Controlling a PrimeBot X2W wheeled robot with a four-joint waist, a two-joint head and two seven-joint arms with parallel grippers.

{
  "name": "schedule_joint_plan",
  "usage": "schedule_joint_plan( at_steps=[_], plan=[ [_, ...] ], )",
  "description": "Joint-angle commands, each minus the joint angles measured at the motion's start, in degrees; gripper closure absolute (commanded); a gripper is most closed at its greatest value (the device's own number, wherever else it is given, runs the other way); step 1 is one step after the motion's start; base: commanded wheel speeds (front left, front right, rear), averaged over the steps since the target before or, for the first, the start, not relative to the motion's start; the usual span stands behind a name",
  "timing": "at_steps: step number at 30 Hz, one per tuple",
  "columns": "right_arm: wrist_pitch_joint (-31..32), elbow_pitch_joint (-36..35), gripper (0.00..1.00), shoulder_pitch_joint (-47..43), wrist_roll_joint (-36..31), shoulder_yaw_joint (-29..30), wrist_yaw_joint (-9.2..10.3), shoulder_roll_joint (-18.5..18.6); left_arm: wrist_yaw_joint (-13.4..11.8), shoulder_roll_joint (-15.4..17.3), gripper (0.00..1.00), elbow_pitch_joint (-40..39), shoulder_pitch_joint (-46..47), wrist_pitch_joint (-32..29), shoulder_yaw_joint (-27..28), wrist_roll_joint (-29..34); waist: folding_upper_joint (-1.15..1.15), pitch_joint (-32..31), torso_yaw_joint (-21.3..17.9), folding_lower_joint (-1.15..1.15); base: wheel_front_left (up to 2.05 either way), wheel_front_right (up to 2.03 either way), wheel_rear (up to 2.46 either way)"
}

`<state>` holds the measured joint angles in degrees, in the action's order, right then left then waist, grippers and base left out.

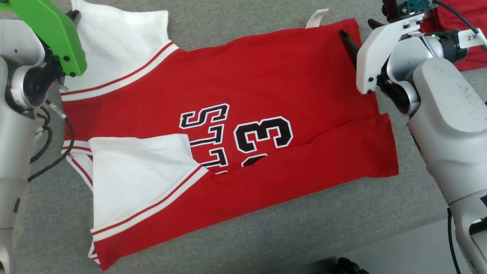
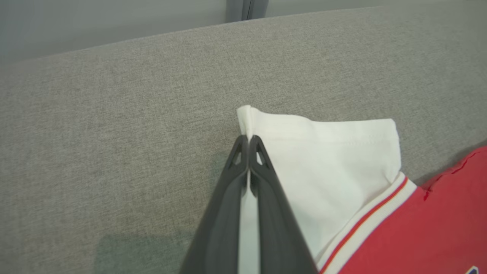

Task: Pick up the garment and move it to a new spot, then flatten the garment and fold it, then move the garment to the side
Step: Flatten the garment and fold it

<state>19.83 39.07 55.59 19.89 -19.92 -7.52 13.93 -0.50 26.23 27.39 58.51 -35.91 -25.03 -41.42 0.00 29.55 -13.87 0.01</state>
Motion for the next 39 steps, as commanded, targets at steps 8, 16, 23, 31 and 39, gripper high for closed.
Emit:
schedule_joint_plan(
  at_steps=[8,16,23,31,39],
  plan=[
    [1.21,7.67,0.00,3.38,-1.70,-0.46,0.07,1.58,1.02,-1.24,1.00,-2.35,-1.17,2.24,-0.14,-1.16,0.00,0.15,4.14,-0.01,0.00,0.00,0.00],
    [2.15,12.58,1.00,5.05,-0.61,-1.13,0.11,2.23,1.64,-1.54,1.00,-3.21,-2.26,4.08,-0.09,-1.82,0.00,-0.04,5.04,-0.01,0.00,0.00,0.00],
    [-1.38,11.13,1.00,4.18,0.47,-2.81,0.09,2.05,3.03,-1.21,1.00,-4.34,-4.64,6.28,0.01,-2.79,0.00,-3.58,5.06,-0.01,0.00,0.00,0.00],
    [-3.09,3.62,1.00,-2.62,6.01,-10.17,0.09,6.59,4.25,0.13,1.00,-12.37,-13.79,7.76,0.43,-5.73,0.00,-10.06,5.46,-0.01,0.00,0.00,0.00],
    [-3.48,-5.41,1.00,-14.18,11.72,-11.18,0.09,12.46,0.31,2.85,1.00,-25.82,-30.52,9.35,2.70,-9.79,0.00,-15.35,6.02,-0.01,0.00,0.00,0.00]
  ],
)
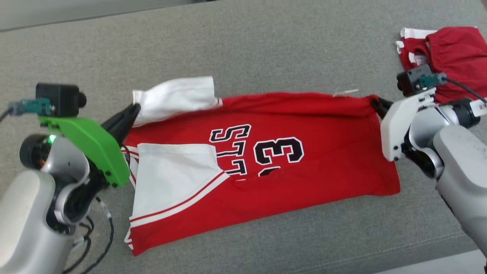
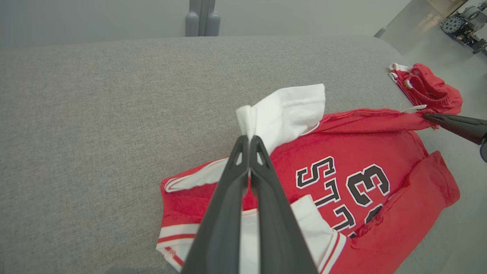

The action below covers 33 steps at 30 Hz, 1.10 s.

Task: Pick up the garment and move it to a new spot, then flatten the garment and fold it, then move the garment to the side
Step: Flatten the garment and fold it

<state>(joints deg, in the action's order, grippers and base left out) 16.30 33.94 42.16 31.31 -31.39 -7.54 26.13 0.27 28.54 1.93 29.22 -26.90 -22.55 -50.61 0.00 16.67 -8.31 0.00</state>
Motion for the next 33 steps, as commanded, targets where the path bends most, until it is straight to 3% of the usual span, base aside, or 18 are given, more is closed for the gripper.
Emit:
schedule_joint_plan(
  at_steps=[1,10,24,26,27,28,29,30,33],
  plan=[
    [0.01,-0.89,1.00,-1.86,0.59,0.71,0.11,0.70,-1.21,0.61,1.00,-1.56,-3.32,0.79,0.50,-0.84,0.00,-2.88,0.48,0.00,0.00,0.00,0.00],
    [0.23,-6.57,1.00,-11.24,0.03,5.83,0.11,2.60,-4.83,-1.16,1.00,-10.18,-18.50,5.50,0.56,-2.43,0.00,-5.07,1.68,0.00,0.00,0.00,0.00],
    [2.99,-13.52,1.00,-20.02,-4.65,13.95,0.11,1.46,-5.49,-3.59,1.00,-9.65,-27.10,10.10,-0.86,-2.59,0.00,-5.44,2.12,0.00,0.00,0.00,0.00],
    [2.83,-13.68,0.73,-20.93,-5.47,14.86,0.11,0.96,-5.63,-3.79,1.00,-8.31,-27.35,11.08,-1.05,-1.76,0.00,-5.52,2.11,0.00,0.00,0.00,0.00],
    [2.37,-13.82,0.00,-21.24,-5.96,15.48,0.11,0.64,-5.73,-3.99,0.86,-7.57,-27.51,11.70,-1.18,-1.34,0.00,-5.58,2.07,0.00,0.00,0.00,0.00],
    [2.08,-13.90,0.00,-21.43,-6.25,16.01,0.11,0.36,-5.73,-3.99,0.64,-7.08,-27.69,12.21,-1.33,-0.74,0.00,-5.66,2.00,0.00,0.00,0.00,0.00],
    [1.86,-13.92,0.00,-21.85,-6.51,16.52,0.11,0.04,-5.67,-3.88,0.05,-6.40,-27.90,12.83,-1.49,-0.20,0.00,-5.79,1.91,0.00,0.00,0.00,0.00],
    [1.62,-13.98,0.00,-22.20,-6.81,16.85,0.11,-0.17,-5.66,-3.97,0.00,-5.99,-28.21,13.21,-1.51,-0.17,0.00,-5.92,1.85,0.00,0.00,0.00,0.00],
    [0.65,-14.40,0.00,-23.35,-7.42,18.36,0.11,-0.71,-5.95,-4.60,0.00,-6.00,-29.71,14.71,-0.90,-0.85,0.00,-6.67,1.73,0.00,0.00,0.00,0.00]
  ],
)
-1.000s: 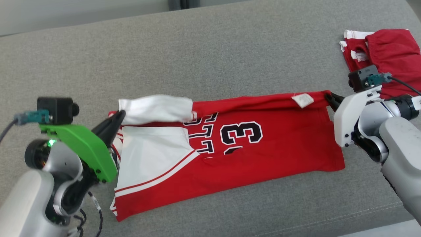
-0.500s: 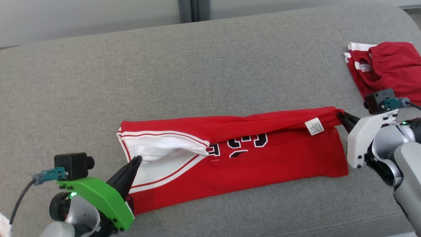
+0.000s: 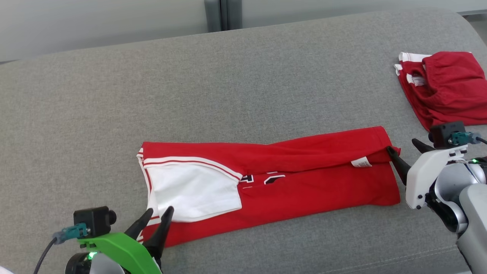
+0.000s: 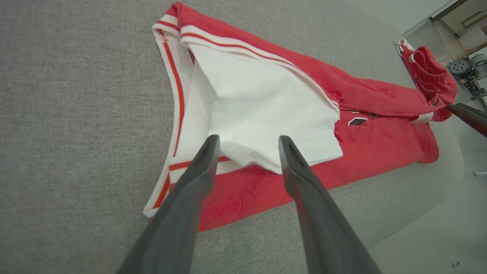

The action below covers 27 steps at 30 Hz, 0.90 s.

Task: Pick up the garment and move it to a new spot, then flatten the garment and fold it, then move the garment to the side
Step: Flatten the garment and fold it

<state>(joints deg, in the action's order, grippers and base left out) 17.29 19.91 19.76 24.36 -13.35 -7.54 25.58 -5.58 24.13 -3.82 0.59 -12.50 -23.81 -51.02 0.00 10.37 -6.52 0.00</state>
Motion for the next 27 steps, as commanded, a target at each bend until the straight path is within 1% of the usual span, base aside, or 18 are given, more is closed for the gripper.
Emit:
schedule_joint_plan(
  at_steps=[1,3,8,11,13,16,21,25,27],
  plan=[
    [-0.60,-0.50,0.00,-1.33,-0.59,0.94,0.11,-0.25,-0.30,-0.30,0.00,-0.56,-1.67,0.90,0.64,-0.52,0.00,-0.59,-0.02,0.00,0.00,0.00,0.00],
    [-0.99,-0.92,0.00,-2.40,-0.65,2.47,0.11,-0.37,-0.66,-0.20,0.00,-1.15,-2.68,2.29,1.29,-0.17,0.00,-1.17,0.14,0.00,0.00,0.00,0.00],
    [-0.73,-3.56,0.00,-5.34,-1.79,6.77,0.11,-0.89,-2.29,-1.32,0.00,-2.90,-4.40,6.49,2.78,0.94,0.00,-2.62,0.83,0.00,0.00,0.00,0.00],
    [-0.17,-5.33,0.00,-6.60,-2.44,8.81,0.10,-1.98,-3.27,-2.75,0.00,-2.44,-3.11,9.02,2.70,2.76,0.00,-3.41,1.35,0.00,0.00,0.00,0.00],
    [0.36,-6.12,0.00,-6.97,-2.86,9.73,0.10,-2.67,-4.42,-3.16,0.00,-1.34,-1.54,10.62,2.31,5.03,0.00,-3.98,1.76,0.00,0.00,0.00,0.00],
    [1.16,-6.81,0.00,-7.17,-3.49,10.46,0.10,-3.71,-5.66,-5.16,0.00,0.62,0.54,12.93,1.40,7.54,0.00,-4.79,2.70,0.00,0.00,0.00,0.00],
    [1.80,-5.69,0.00,-7.67,-4.55,10.79,0.11,-5.12,-6.43,-7.34,0.00,3.53,3.36,15.54,0.56,9.45,0.00,-5.62,4.45,0.00,0.00,0.00,0.00],
    [1.13,-1.94,0.00,-8.13,-4.87,11.70,0.10,-6.23,-6.51,-8.57,0.00,5.30,4.51,17.01,0.61,9.57,0.00,-5.99,6.51,0.00,0.00,0.00,0.00],
    [0.75,0.43,0.00,-8.49,-5.17,12.40,0.10,-6.89,-6.64,-8.58,0.00,5.64,4.79,17.64,0.92,9.68,0.00,-6.07,7.47,0.00,0.00,0.00,0.00]
  ],
)
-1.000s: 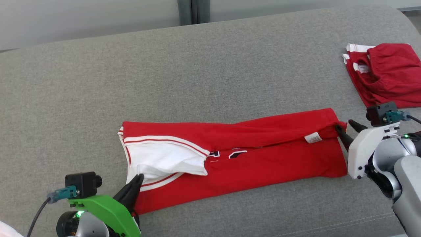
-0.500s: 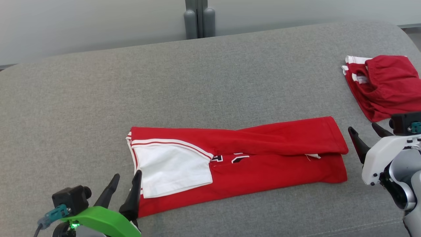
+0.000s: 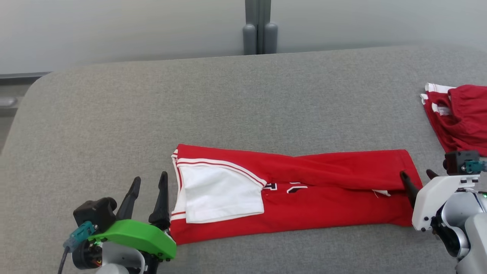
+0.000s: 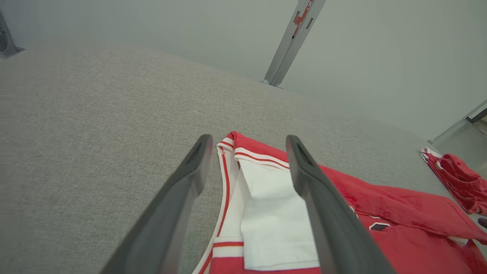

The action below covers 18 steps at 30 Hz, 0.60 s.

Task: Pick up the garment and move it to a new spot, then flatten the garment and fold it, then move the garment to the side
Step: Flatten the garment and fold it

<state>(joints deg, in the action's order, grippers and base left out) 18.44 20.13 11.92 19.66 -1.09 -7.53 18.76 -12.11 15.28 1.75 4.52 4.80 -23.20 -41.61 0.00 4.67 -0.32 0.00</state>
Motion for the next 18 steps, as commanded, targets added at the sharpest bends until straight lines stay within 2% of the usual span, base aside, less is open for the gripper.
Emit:
schedule_joint_plan(
  at_steps=[1,13,14,15,16,17,18],
  plan=[
    [-0.55,1.42,0.00,-0.88,-0.62,0.55,0.09,-0.27,-0.08,0.18,0.00,0.12,0.92,0.50,0.32,0.19,0.00,-0.39,1.73,0.00,0.00,0.00,0.00],
    [-0.44,14.72,0.00,1.52,-2.97,4.38,0.09,-2.99,-0.86,1.93,0.00,1.12,0.44,1.75,0.44,1.71,0.00,-0.01,5.12,0.00,0.00,0.00,0.00],
    [-0.27,15.71,0.19,1.74,-2.98,4.50,0.09,-3.29,-0.89,2.00,0.00,1.22,0.36,1.84,0.50,1.70,0.00,-0.02,5.19,0.00,0.00,0.00,0.00],
    [-0.22,16.42,0.47,1.99,-2.86,4.62,0.09,-3.59,-0.95,2.08,0.00,1.26,0.30,1.85,0.53,1.74,0.00,-0.01,5.20,0.00,0.00,0.00,0.00],
    [-0.30,17.18,0.81,2.33,-2.80,4.67,0.09,-3.78,-1.16,2.24,0.00,1.40,0.25,1.91,0.59,1.91,0.00,-0.01,5.16,0.00,0.00,0.00,0.00],
    [-0.44,17.70,0.95,2.63,-2.89,4.63,0.09,-3.87,-1.31,2.54,0.00,1.61,0.24,1.80,0.47,2.32,0.00,-0.01,5.10,0.00,0.00,0.00,0.00],
    [-0.74,18.34,1.00,3.06,-2.92,4.81,0.10,-4.02,-1.41,2.55,0.00,1.62,0.21,1.86,0.46,2.31,0.00,-0.03,4.98,0.00,0.00,0.00,0.00]
  ],
)
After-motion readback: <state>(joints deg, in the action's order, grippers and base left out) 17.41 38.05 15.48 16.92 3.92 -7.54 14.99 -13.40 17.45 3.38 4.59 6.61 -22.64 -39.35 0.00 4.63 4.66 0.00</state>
